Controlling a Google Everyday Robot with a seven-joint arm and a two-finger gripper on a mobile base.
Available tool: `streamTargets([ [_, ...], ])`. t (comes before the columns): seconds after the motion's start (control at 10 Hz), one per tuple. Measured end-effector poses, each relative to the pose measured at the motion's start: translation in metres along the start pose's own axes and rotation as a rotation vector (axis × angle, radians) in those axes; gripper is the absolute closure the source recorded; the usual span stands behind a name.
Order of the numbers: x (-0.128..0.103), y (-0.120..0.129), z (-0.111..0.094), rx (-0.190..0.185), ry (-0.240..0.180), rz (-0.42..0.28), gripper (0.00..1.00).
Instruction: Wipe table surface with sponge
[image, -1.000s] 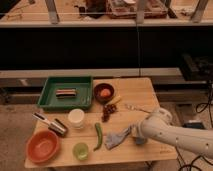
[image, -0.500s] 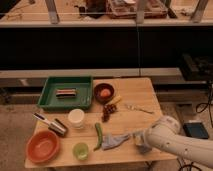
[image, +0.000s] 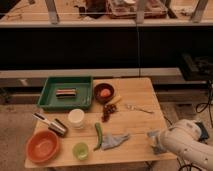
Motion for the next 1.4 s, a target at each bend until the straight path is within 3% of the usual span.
streamTargets([
  [0.4,0.022,0.014,-0.003,-0.048,0.021,0.024,0.69],
  [0.9,0.077,0.013,0.017,-0.071,0.028,0.031,0.69],
  [1.1,0.086,0.009,0.031,-0.056,0.005,0.029,0.69],
  [1.4,0.087,-0.014,0.032,-0.014,-0.015,0.002,0.69],
])
